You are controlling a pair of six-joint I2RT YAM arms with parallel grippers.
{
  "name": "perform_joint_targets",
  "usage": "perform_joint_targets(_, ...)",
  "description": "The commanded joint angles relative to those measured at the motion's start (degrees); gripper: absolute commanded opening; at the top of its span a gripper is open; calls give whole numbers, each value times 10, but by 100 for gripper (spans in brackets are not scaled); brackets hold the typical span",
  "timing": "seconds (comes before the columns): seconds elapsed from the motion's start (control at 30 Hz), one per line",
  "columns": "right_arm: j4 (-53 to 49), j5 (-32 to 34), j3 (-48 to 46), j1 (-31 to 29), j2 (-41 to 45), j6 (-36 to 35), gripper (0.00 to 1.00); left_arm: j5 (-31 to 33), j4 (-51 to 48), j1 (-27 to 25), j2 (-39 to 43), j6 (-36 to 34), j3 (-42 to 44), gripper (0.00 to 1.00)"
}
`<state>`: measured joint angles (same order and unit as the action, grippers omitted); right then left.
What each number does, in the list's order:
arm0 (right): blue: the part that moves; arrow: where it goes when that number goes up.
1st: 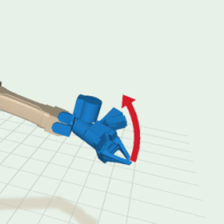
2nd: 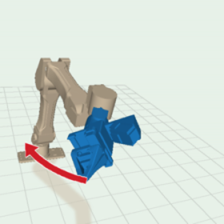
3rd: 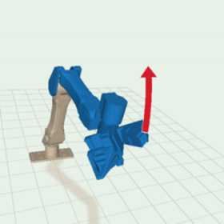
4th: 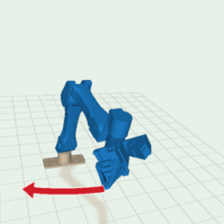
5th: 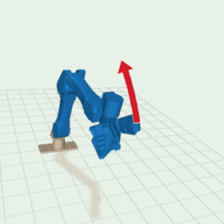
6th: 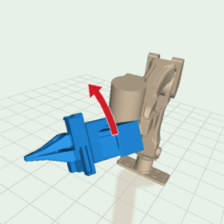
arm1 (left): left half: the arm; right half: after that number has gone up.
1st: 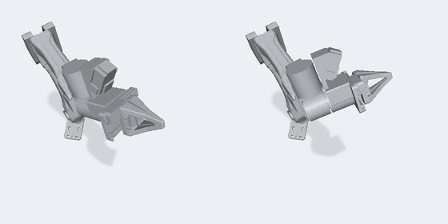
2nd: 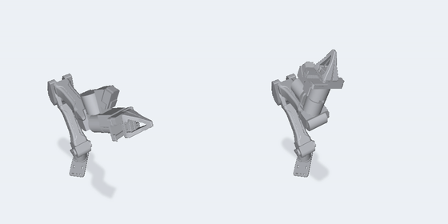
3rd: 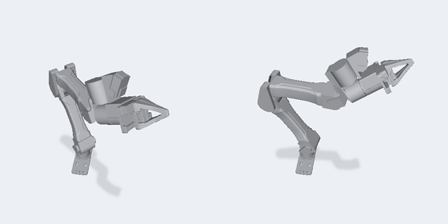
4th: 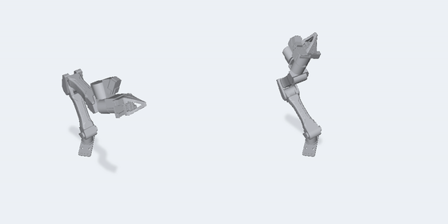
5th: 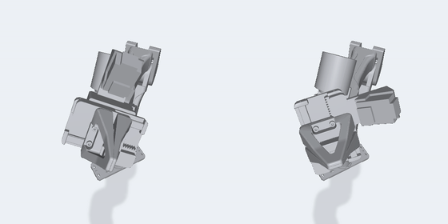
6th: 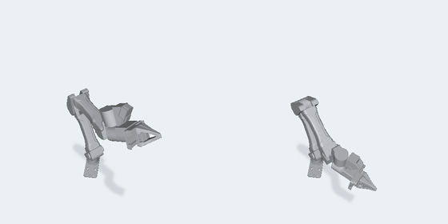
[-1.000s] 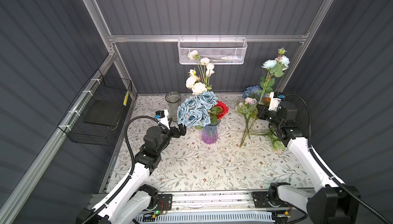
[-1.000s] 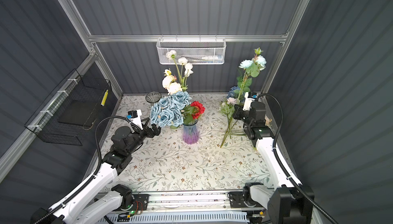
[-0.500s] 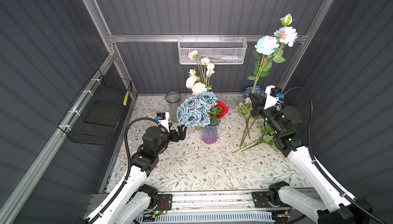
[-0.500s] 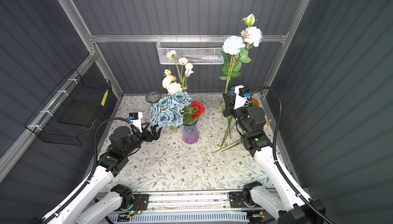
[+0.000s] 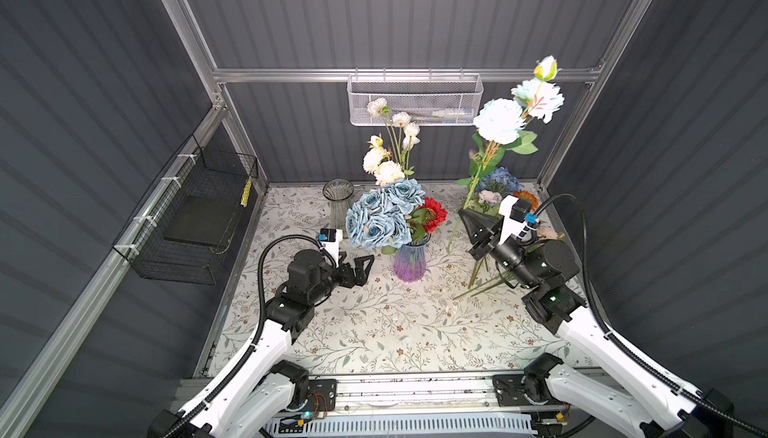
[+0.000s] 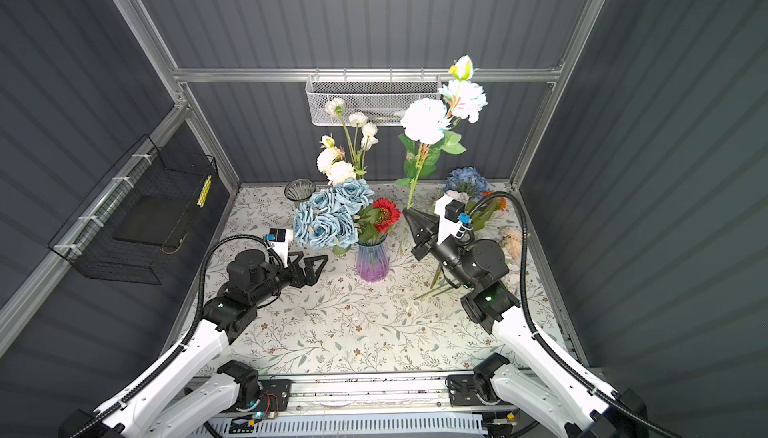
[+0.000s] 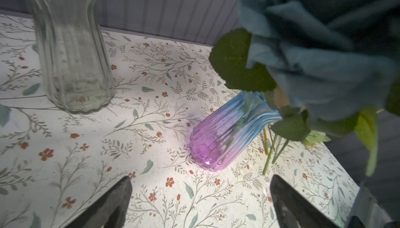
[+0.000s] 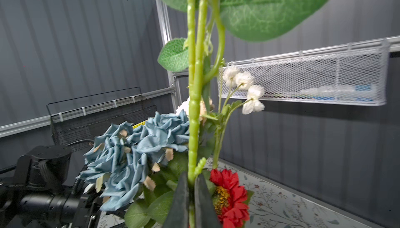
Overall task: Arrange the flowers into the vase
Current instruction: 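Lift the white rose and carry it over the gradient vase, then lower the white rose stem into the gradient vase with the right gripper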
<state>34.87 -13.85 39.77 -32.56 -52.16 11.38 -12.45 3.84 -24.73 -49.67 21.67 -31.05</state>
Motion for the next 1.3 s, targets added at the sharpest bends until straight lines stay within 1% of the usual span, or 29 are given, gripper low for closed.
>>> perform_joint_targets(0.0, 109, -2, -6, -34, -18, -4, 0, -39, 100, -7, -3, 48, 21, 99)
perform_joint_targets(0.13, 198, -6, -8, -59, -65, -34, 0, -31, 136, -30, -19, 62, 17, 99)
perform_joint_targets(0.27, 288, -15, -1, -61, -116, -45, 0, -28, 166, -44, -44, 62, 1, 99)
perform_joint_targets(0.37, 330, -16, 7, -61, -157, -45, 0, -34, 194, -46, -68, 64, -10, 99)
perform_joint_targets(0.5, 342, -15, 5, -62, -172, -41, 0, -32, 219, -46, -89, 61, -21, 99)
perform_joint_targets(0.77, 343, 10, -27, -63, -179, -75, 0, -24, 266, -46, -141, 58, -38, 100)
perform_joint_targets(0.9, 344, 16, -45, -63, -185, -76, 0, -18, 278, -46, -157, 59, -47, 99)
perform_joint_targets(1.27, 362, 42, -106, -63, -219, -48, 0, 3, 272, -46, -166, 55, -52, 99)
